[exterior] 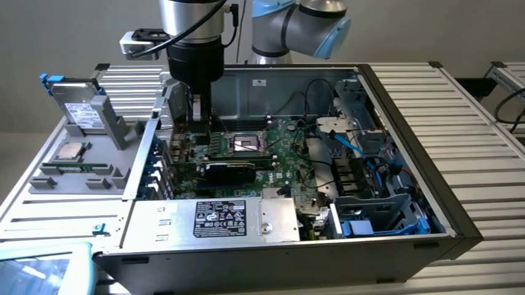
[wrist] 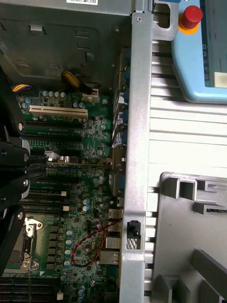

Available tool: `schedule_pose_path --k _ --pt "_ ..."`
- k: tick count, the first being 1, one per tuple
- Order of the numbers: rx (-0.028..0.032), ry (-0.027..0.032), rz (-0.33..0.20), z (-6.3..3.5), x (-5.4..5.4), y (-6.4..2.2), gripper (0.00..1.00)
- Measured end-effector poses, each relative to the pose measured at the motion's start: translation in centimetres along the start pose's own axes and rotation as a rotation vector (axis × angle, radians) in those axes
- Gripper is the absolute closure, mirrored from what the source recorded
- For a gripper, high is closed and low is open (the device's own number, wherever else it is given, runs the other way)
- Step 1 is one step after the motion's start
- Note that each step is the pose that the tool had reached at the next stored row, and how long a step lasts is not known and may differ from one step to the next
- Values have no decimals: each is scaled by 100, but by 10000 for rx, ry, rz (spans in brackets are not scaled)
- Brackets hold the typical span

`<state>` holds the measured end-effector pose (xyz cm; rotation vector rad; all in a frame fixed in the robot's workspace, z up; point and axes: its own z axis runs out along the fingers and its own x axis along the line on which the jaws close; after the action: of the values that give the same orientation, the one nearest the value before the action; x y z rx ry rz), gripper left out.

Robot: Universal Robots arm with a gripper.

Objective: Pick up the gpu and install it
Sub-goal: 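Insert the gpu into the slot, then press down on the gpu until it lock into place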

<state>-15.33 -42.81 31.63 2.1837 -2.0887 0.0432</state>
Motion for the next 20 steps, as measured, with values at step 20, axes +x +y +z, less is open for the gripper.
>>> schedule_pose_path --k 20 --pt "9 -44 8 70 -8 8 88"
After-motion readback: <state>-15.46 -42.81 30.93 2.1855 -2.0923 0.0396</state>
